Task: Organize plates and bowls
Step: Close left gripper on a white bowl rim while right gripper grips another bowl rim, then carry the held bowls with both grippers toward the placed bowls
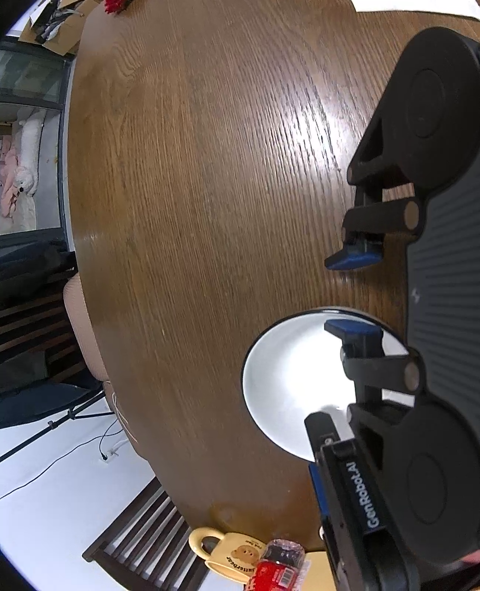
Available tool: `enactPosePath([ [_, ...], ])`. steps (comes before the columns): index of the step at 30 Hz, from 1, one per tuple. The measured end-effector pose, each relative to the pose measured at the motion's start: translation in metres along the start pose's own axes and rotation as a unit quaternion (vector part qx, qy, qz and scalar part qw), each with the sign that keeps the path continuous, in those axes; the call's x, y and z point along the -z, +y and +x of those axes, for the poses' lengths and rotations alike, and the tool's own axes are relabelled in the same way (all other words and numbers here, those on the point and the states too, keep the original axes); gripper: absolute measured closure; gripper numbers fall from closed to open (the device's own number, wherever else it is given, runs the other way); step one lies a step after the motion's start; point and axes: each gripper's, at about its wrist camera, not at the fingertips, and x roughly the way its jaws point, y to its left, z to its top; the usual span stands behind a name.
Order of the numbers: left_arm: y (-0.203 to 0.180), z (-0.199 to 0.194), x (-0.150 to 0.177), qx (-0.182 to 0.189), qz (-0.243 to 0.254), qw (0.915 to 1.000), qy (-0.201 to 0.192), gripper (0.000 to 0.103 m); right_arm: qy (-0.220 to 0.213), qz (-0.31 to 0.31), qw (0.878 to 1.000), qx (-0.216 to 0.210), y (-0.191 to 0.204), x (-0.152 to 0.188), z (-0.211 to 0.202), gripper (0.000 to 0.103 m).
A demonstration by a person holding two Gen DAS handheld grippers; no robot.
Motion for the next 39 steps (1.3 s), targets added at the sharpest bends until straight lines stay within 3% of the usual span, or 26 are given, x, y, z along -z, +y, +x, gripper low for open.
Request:
enactPosePath([
  [5, 0.000, 0.003, -0.001, 0.010, -0.006, 0.9999, 0.006, 0.078, 0.002, 0.009, 1.000, -0.015, 0.000, -0.002, 0.004, 0.091],
  [9, 0.002, 0.004, -0.001, 0.020, -0.012, 0.9997, 0.005, 0.079, 0.003, 0.012, 1.000, -0.016, 0.001, -0.004, 0.008, 0.094],
  [17, 0.006, 0.005, 0.001, 0.017, -0.020, 0.9996, 0.007, 0.093, 0.002, 0.015, 1.000, -0.014, 0.001, -0.003, 0.012, 0.095],
  [39, 0.016, 0.005, 0.006, 0.042, -0.007, 0.9991, 0.003, 0.096, -0.014, 0.031, 0.999, 0.001, 0.004, 0.006, 0.012, 0.097],
])
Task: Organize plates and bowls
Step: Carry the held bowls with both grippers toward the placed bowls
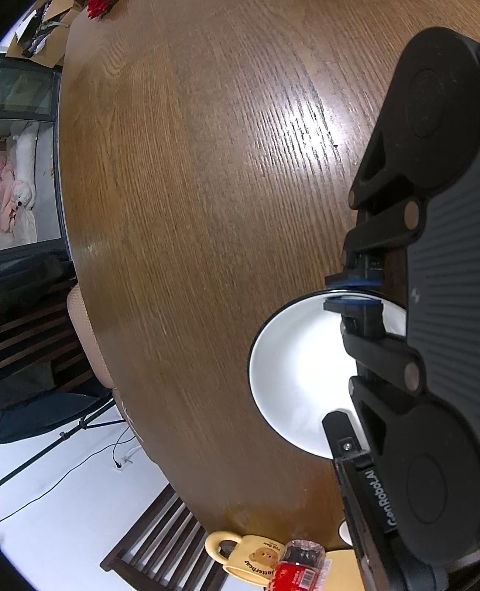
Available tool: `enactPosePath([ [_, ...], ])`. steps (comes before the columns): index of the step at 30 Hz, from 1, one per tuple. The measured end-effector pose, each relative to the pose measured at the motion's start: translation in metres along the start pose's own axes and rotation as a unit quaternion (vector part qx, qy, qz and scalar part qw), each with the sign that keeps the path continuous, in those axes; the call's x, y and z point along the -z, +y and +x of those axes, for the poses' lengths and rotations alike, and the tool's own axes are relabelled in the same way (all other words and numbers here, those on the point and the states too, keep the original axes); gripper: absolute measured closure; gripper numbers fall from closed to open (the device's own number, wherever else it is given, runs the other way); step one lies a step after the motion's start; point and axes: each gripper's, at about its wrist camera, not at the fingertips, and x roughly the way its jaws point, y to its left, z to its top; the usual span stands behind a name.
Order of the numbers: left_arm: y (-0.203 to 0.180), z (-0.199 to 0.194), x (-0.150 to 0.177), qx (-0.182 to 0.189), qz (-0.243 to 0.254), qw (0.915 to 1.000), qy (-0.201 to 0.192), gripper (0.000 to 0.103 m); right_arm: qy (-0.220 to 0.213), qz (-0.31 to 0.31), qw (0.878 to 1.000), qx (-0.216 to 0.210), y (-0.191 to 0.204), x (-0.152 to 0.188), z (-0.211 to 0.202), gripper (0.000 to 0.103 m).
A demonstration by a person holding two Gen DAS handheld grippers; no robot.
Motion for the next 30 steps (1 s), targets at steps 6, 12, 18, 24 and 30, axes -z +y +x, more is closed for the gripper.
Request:
enactPosePath([
  [6, -0.003, -0.001, 0.001, 0.001, 0.007, 1.0000, -0.005, 0.095, -0.001, 0.002, 1.000, -0.001, -0.004, 0.004, -0.001, 0.097],
  [12, -0.006, -0.003, 0.002, -0.001, 0.011, 0.9999, -0.007, 0.095, -0.002, 0.005, 1.000, -0.004, -0.007, 0.006, -0.003, 0.097],
  [18, -0.009, -0.007, 0.003, -0.001, 0.011, 0.9999, -0.011, 0.095, -0.006, 0.007, 1.000, -0.007, -0.007, 0.004, -0.006, 0.097],
  [24, -0.010, -0.015, 0.003, -0.001, 0.014, 0.9998, -0.015, 0.095, -0.011, 0.010, 1.000, -0.008, -0.006, 0.004, -0.014, 0.097],
  [30, -0.011, -0.025, 0.005, 0.004, 0.019, 0.9995, -0.024, 0.095, -0.021, 0.012, 1.000, -0.009, -0.006, 0.006, -0.029, 0.097],
])
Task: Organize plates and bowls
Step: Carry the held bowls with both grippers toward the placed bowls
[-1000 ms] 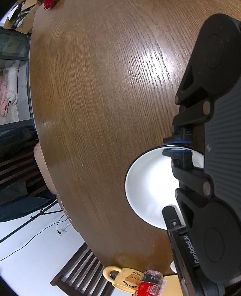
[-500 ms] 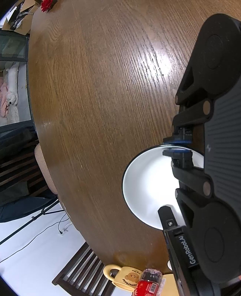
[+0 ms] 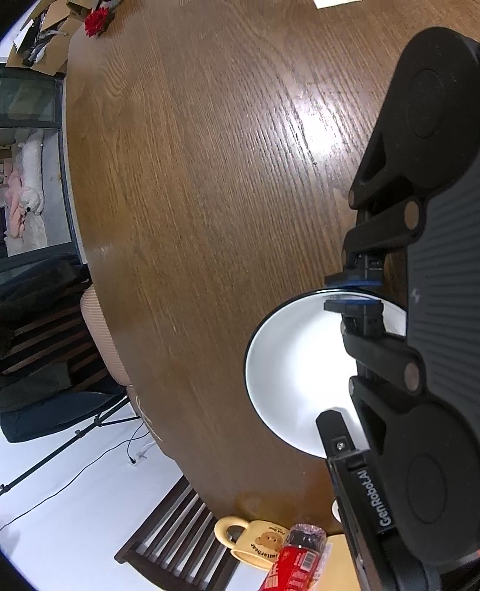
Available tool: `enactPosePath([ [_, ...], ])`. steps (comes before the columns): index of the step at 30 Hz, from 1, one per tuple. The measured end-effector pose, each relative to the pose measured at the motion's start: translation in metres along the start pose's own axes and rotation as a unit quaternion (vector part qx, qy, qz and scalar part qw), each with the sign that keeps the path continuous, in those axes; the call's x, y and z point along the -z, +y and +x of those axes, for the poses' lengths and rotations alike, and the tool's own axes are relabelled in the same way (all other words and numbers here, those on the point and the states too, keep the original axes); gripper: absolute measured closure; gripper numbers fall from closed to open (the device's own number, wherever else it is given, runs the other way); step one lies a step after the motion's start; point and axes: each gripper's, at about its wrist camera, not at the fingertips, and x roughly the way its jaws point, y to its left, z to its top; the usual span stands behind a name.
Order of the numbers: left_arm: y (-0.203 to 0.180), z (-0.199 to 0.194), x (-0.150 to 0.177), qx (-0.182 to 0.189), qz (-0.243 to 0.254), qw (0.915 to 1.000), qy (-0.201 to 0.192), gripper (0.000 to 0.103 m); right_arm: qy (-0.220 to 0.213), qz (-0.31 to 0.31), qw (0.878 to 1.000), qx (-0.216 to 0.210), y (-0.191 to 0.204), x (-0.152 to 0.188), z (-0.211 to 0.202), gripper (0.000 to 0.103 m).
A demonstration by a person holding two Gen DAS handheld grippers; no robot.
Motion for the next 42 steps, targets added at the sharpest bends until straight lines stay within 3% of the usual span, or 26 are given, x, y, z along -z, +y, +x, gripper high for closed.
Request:
enactPosePath([
  [15, -0.023, -0.041, 0.027, 0.000, 0.004, 0.9998, -0.018, 0.095, -0.017, -0.004, 1.000, -0.001, -0.007, 0.017, -0.047, 0.097],
  [28, -0.053, -0.086, 0.063, -0.003, 0.008, 0.9994, -0.033, 0.095, -0.028, -0.006, 1.000, -0.010, -0.024, 0.052, -0.097, 0.097],
  [42, -0.061, -0.126, 0.103, -0.010, -0.005, 0.9991, -0.040, 0.095, -0.026, -0.012, 0.999, -0.023, -0.028, 0.090, -0.135, 0.097],
])
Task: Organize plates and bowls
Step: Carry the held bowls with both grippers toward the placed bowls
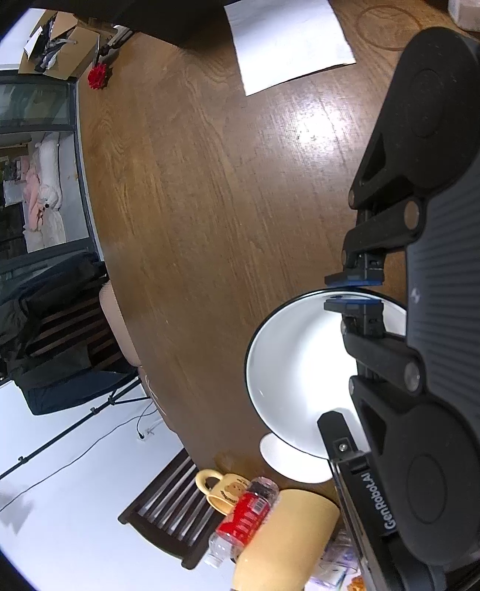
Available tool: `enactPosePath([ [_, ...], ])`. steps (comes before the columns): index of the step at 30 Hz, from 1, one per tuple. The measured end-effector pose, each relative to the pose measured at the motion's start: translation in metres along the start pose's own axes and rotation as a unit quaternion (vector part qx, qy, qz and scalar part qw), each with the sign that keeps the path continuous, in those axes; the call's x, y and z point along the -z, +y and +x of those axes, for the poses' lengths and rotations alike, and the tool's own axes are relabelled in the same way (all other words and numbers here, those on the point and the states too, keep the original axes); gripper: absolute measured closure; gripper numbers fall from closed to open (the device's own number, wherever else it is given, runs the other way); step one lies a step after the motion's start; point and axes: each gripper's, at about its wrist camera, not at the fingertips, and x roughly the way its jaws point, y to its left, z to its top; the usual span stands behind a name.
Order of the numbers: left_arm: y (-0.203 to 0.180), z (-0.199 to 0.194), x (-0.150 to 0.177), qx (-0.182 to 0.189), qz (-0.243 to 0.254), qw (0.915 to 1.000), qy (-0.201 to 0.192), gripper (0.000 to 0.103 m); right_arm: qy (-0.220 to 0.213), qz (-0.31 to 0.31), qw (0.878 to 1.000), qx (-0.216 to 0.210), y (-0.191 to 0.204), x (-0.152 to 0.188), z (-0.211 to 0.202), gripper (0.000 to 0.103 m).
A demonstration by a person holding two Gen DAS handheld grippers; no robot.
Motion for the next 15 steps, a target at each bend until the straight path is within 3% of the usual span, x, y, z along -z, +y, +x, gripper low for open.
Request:
enactPosePath([
  [15, 0.003, -0.036, 0.044, -0.008, -0.013, 0.9999, 0.001, 0.095, 0.005, -0.010, 1.000, -0.011, 0.004, 0.047, -0.032, 0.097],
])
